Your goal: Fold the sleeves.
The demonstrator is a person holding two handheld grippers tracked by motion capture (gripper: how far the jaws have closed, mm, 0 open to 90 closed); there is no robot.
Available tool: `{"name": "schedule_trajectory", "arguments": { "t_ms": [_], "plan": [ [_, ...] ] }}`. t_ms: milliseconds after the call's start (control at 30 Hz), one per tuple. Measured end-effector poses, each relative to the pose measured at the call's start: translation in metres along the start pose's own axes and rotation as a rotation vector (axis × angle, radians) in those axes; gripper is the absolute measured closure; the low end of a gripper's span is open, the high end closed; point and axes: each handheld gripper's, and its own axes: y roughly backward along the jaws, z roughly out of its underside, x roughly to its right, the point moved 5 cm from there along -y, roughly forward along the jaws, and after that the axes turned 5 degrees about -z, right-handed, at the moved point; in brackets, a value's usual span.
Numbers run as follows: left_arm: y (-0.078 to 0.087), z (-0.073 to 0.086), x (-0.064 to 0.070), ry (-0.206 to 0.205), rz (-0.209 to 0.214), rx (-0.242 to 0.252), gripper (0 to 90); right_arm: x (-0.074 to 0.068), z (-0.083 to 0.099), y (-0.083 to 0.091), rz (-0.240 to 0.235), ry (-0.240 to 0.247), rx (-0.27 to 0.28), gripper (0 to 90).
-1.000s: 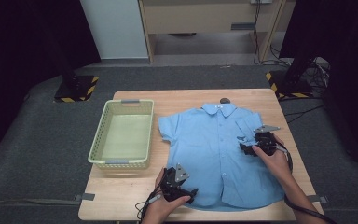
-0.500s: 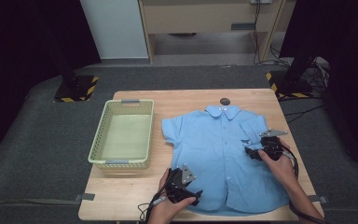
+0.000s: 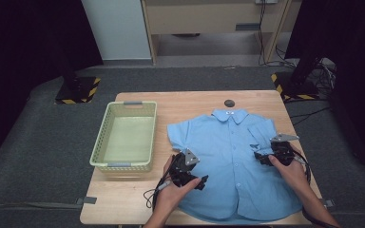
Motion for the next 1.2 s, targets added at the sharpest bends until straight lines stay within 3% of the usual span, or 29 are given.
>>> {"name": "schedule_trajectory", "arguments": {
  "t_ms": [133,300,633,800,933,1100,1200],
  "plan": [
    [-0.004,-0.015,-0.014,0.023,-0.024,0.001,4.3,0.000,0.000,0.000,-0.001,-0.002,-0.001,8.4],
    [-0.010,-0.035,-0.026,0.018,-0.052,-0.012,4.9,0.000,0.001,0.001,-0.004,-0.002,-0.002,8.4],
    [-0.029,-0.068,-0.035,0.043,-0.068,-0.016,5.8,0.001,0.001,0.001,-0.019,0.017,-0.002,8.5],
    [-0.038,-0.075,-0.046,0.079,-0.079,-0.018,6.2,0.001,0.001,0.001,-0.021,0.018,-0.002,8.3],
    [-0.044,-0.075,-0.057,0.080,-0.119,0.001,9.5,0.001,0.001,0.001,-0.030,0.023,-0.004,8.0],
    [-0.053,-0.073,-0.072,0.163,-0.129,0.020,9.6,0.001,0.001,0.001,-0.033,0.024,-0.005,7.9],
    [-0.054,-0.071,-0.079,0.177,-0.150,0.019,9.6,0.002,0.001,0.001,-0.036,0.023,-0.005,7.5]
  ]
}}
